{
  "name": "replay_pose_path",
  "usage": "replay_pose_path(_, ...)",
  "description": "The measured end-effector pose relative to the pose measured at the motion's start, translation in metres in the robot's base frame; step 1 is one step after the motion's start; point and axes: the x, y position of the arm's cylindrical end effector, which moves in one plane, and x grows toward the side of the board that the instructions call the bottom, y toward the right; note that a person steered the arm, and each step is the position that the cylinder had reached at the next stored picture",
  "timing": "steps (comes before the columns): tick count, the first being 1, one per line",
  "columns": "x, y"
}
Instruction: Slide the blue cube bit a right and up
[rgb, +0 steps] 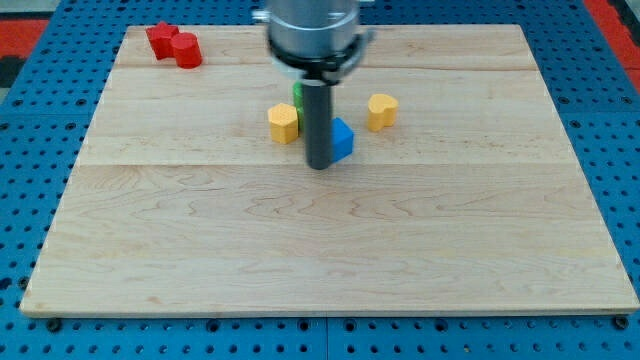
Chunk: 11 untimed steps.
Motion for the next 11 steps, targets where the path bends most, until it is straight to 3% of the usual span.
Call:
replay_pose_path(1,0.0,0.044)
replay_pose_path(2,-0.002,0.049)
replay_pose_path(4,-0.014,0.006)
replay_pose_path(7,-0.082,0.012)
replay_pose_path(10,-0.114,0.066)
replay_pose_path(11,-0.124,0.054)
